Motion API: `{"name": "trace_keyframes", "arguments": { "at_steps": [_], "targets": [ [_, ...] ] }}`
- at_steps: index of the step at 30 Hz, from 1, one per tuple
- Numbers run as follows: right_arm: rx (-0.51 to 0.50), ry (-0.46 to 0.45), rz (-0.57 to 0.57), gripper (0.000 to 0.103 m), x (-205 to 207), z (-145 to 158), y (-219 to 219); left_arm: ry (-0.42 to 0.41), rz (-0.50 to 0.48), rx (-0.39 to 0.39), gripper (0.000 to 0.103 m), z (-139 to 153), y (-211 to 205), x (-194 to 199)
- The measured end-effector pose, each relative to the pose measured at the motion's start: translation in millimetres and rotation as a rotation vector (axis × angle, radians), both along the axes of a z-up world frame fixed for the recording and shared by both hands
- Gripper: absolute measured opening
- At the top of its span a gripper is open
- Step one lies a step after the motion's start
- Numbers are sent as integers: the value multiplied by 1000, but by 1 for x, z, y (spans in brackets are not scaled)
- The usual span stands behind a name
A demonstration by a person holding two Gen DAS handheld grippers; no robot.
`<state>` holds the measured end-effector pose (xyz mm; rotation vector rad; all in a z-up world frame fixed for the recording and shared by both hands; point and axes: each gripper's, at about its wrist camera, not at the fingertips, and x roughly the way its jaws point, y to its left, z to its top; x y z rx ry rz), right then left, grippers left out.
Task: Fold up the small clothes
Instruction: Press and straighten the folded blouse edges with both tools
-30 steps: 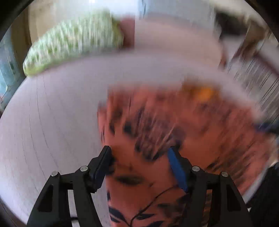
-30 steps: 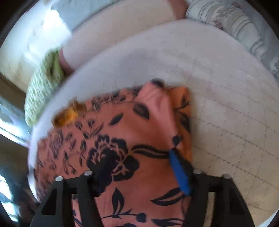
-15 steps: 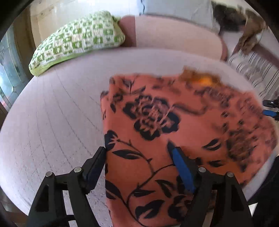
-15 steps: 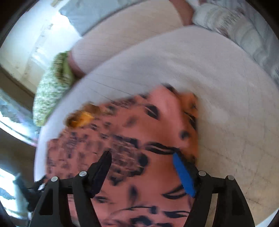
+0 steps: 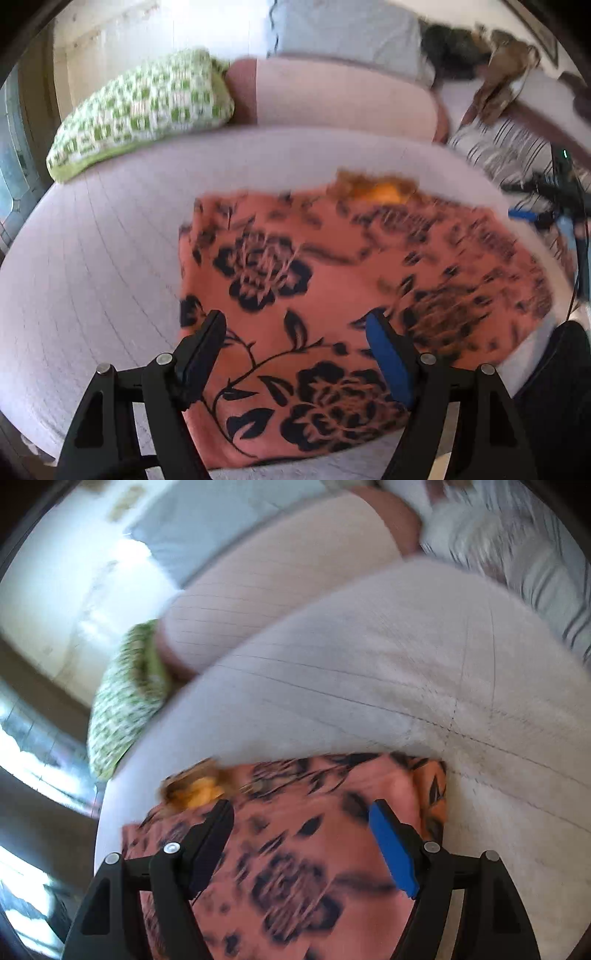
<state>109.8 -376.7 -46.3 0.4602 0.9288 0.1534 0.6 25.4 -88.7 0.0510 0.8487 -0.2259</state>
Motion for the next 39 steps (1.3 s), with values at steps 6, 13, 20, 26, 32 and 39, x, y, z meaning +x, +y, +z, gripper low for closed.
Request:
{"name": "trace_keyframes", "arguments": {
  "at_steps": [6, 13, 20, 26, 32, 39],
  "targets": [
    [46, 56, 42, 87, -79, -16, 15, 128, 61, -78, 81, -30, 19, -13],
    [15, -14, 59, 87, -100, 9, 28, -30, 17, -51, 81, 11, 13, -46],
    [104, 140, -26, 87, -110, -50, 10, 170, 102, -109, 77, -35, 32, -50],
    [51, 22, -18, 88, -127, -6, 14, -5, 51, -138, 78, 16, 29, -66],
    [133, 108, -78, 90, -125, -46, -5, 185, 134, -170, 73, -29, 42, -54],
    [110, 94, -65, 90, -127, -47, -2, -39, 72, -129, 86, 29, 32, -65]
  ]
}}
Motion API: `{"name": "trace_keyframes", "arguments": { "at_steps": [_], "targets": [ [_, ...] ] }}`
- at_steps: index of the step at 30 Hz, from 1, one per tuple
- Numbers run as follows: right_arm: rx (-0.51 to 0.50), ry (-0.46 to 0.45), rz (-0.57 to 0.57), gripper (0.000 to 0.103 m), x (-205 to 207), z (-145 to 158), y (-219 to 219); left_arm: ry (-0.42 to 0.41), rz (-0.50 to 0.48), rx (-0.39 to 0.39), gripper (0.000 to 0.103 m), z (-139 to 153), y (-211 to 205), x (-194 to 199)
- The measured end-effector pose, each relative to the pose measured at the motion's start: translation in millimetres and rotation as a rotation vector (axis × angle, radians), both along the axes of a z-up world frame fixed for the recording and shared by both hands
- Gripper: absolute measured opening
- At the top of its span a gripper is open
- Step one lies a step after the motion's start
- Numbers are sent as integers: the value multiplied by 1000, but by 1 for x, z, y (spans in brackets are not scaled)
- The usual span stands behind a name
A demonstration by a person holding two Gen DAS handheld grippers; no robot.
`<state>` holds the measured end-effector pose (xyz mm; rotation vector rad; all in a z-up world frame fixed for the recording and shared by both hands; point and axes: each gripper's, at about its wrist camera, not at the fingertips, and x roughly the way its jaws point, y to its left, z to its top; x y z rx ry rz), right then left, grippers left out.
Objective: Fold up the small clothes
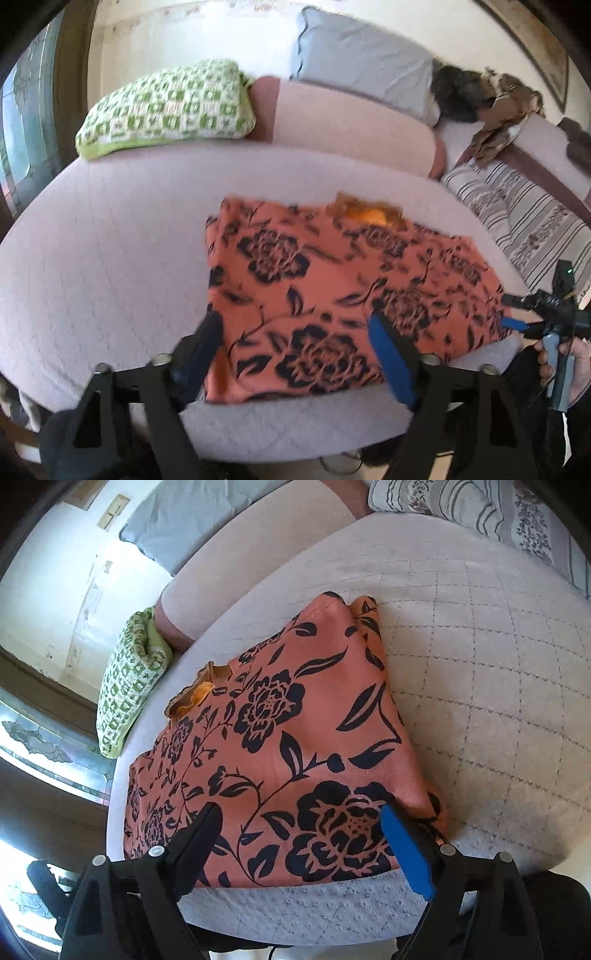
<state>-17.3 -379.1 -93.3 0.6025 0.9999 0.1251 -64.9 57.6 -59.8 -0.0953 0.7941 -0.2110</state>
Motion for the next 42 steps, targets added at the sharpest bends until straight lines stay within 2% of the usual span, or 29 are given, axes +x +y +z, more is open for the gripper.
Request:
{"name": "trace_keyframes", "arguments": {
  "at_steps": [2, 3, 5, 6, 9, 11, 14, 16, 18, 19, 20, 22, 26, 28, 30, 32, 34, 39, 42],
  "targets": [
    [1, -3, 0, 90, -1, 0, -3, 39, 11, 22, 86, -16, -2, 10],
    [-1, -5, 3, 90, -1, -1, 0, 91, 15, 34, 86, -31, -2, 15],
    [-9, 4, 7, 90, 0, 0, 4, 242, 52, 115, 86, -64, -9, 32],
    [-13, 13, 8, 90, 1, 1, 4, 253, 69, 156, 86, -70, -9, 32],
    [-22, 18, 2, 90, 1, 15, 5, 199, 54, 102, 86, -55, -5, 27],
    [-25, -20, -4, 90, 2, 28, 5, 131, 64, 125, 86, -38, -4, 27],
    [-8, -78, 8, 90, 7, 46, 7, 78, 82, 139, 86, -31, 0, 32],
    [-10, -61, 24, 90, 13, 39, 8, 131, 91, 147, 86, -44, 3, 38],
    [-5, 46, 6, 90, 19, 8, 5, 236, 112, 209, 87, -68, 4, 47],
    [32, 81, -11, 90, 17, -7, 1, 272, 119, 210, 87, -76, 7, 49],
    [34, 40, -24, 90, 13, -5, 0, 251, 136, 169, 87, -70, 12, 46],
    [14, 48, -13, 90, 12, 4, 3, 210, 145, 138, 86, -50, 16, 46],
    [-28, -1, -3, 90, 20, 31, 6, 74, 155, 169, 87, -5, 17, 57],
    [-24, -38, 0, 90, 30, 45, 7, 52, 158, 174, 87, 6, 22, 78],
    [-32, -56, 16, 90, 46, 55, 9, 52, 168, 213, 87, 7, 29, 105],
    [-39, -65, 32, 90, 67, 62, 12, 69, 178, 236, 87, 5, 40, 134],
    [-41, -80, 42, 90, 81, 65, 13, 97, 184, 225, 87, 3, 52, 158],
    [-6, -94, 10, 90, 121, 64, 5, 91, 211, 220, 87, -10, 58, 205],
    [12, -95, 8, 90, 145, 49, -5, 159, 229, 249, 87, -35, 58, 225]
  ]
}}
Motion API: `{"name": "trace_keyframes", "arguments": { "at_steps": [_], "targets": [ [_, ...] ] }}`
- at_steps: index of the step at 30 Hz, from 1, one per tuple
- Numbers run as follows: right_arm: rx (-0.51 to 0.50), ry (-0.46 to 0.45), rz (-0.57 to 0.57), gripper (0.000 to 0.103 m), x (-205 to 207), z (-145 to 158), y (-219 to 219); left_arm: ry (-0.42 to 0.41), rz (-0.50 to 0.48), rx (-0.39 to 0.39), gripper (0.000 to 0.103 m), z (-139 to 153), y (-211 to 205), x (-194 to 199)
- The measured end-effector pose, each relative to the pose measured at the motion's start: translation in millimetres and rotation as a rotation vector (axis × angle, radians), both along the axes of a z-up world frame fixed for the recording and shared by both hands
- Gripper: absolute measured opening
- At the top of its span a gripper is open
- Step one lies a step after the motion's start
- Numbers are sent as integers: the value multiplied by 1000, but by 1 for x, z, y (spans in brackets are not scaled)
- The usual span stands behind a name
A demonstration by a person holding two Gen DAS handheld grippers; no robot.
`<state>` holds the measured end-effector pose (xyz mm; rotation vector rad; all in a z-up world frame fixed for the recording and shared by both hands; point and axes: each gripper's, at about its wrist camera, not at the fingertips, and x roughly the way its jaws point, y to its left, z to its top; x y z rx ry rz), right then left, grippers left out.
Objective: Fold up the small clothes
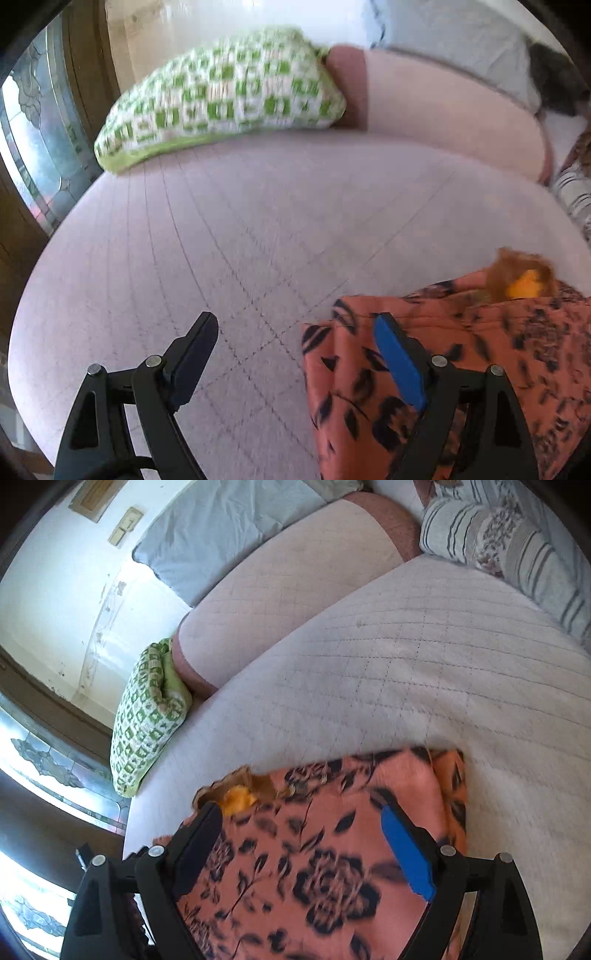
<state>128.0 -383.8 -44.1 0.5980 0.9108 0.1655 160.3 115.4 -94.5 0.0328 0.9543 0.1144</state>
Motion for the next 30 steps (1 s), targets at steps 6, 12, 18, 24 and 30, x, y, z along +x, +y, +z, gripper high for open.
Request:
{"name": "trace_keyframes", "arguments": {
  "at_steps": [6, 12, 18, 24, 30],
  "targets": [
    [52, 111, -76, 90, 20, -42, -20, 23, 37, -30, 88, -11, 7, -4],
    [2, 120, -31, 90, 31, -54, -21, -18, 14, -11, 88, -1, 8, -33],
    [45, 29, -53, 90, -11, -5, -17, -74, 33, -71, 88, 13, 15, -85],
    [62, -36, 8, 90, -119, 9, 18, -139, -57, -98, 89, 21, -21, -162],
    [60, 74, -21, 90, -133, -50, 16, 32, -18, -118, 89, -33, -24, -165]
  ]
}}
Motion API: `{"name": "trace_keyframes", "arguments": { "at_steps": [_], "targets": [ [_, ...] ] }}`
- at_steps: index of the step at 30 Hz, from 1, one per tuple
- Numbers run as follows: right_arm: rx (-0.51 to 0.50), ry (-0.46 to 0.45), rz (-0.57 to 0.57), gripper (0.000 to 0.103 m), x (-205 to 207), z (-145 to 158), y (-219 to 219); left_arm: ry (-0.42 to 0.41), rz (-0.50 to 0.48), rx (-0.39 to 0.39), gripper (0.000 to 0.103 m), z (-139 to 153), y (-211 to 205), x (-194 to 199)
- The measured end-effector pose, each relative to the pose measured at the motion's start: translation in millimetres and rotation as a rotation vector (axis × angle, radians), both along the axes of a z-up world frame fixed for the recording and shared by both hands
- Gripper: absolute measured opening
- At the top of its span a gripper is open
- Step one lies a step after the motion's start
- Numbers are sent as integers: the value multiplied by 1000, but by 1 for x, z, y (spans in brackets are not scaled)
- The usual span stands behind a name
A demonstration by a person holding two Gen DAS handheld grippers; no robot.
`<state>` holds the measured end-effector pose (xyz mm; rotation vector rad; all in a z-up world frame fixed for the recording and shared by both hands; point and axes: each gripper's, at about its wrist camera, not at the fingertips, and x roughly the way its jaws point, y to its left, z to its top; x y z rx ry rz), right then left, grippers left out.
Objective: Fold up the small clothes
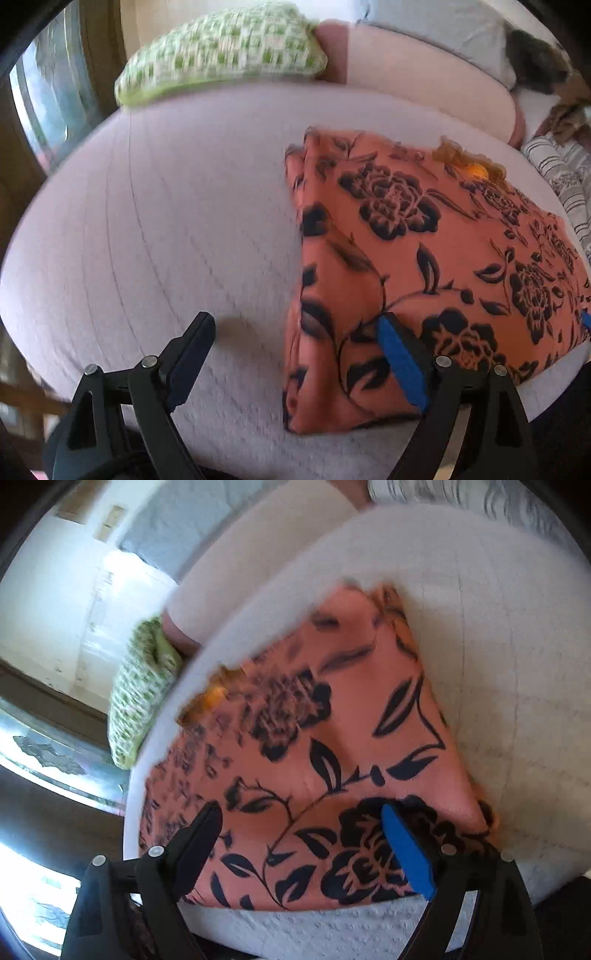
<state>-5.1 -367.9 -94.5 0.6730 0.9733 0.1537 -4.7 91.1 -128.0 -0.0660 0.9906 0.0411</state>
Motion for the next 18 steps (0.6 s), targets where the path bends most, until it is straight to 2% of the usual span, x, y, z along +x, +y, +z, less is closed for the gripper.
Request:
{"name": "trace_keyframes", "arguments": {
  "at_steps": [2, 5, 7, 9, 11, 13, 14, 16, 18],
  "targets": [
    [-4, 35, 4, 90, 2, 13, 4, -86, 7, -25, 89, 19, 2, -9],
    [-31, -46, 5, 90, -4, 34, 11, -142, -32, 14, 89, 33, -5, -19],
    [-33, -39, 13, 90, -3, 26, 15, -108, -21, 41, 91, 21, -7, -19],
    [-20, 58, 11, 90, 3, -5, 8, 18, -8, 49, 91, -6, -1, -8],
    [3, 32, -24, 90, 1, 2, 6, -12, 16, 15, 91, -7, 2, -13],
    [26, 58, -28, 91, 1, 13, 8, -37, 11, 13, 91, 4, 2, -17],
    [46, 34, -24, 91, -1, 20, 9, -73, 6, 22, 91, 12, 0, -20],
    [9, -47, 2, 91, -2, 35, 14, -121, -8, 58, 91, 21, -5, -22],
    [-39, -61, 16, 91, 2, 29, 16, -94, -19, 61, 92, 13, -9, -18]
  ]
}}
